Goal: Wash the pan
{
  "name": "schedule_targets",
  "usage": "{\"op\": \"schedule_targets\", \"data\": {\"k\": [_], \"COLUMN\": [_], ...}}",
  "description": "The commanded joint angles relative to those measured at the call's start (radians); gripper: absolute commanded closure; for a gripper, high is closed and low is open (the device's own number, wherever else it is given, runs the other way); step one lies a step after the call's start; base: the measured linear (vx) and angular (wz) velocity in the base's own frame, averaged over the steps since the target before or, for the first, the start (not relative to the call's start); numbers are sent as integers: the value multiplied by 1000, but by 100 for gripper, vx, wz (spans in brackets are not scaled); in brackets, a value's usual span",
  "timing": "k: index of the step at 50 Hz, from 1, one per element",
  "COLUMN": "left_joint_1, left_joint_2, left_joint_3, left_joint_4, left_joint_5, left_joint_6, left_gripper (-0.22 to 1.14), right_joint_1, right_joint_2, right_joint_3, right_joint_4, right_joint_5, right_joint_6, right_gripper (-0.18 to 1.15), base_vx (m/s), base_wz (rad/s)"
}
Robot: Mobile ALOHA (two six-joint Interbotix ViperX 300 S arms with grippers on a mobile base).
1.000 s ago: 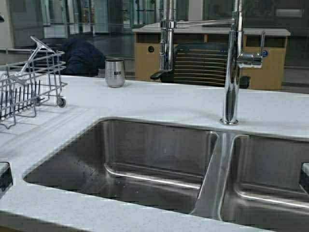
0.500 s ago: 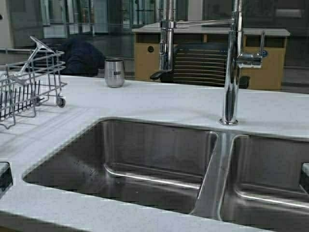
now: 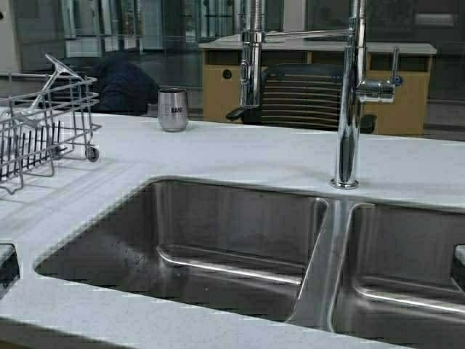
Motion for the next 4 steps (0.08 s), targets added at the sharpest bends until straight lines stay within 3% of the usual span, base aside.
{"op": "schedule_targets", "data": {"k": [1,4], "left_joint_1": [-26,-49], "left_joint_2": [-91,-123], "left_joint_3": [-51,-67], "left_joint_4": [-6,-5], "left_joint_5": [6,18], "left_joint_6": [2,9], "left_gripper": [-9,-9], "right_joint_1": [3,3], "right_joint_2": [-5,-5], "right_joint_3": [-12,-12], "right_joint_4": [2,2], "right_joint_5": [-11,-11], "right_joint_6": [2,0], "right_gripper": [91,91], "base_vx": [0,0], "base_wz": [0,0]}}
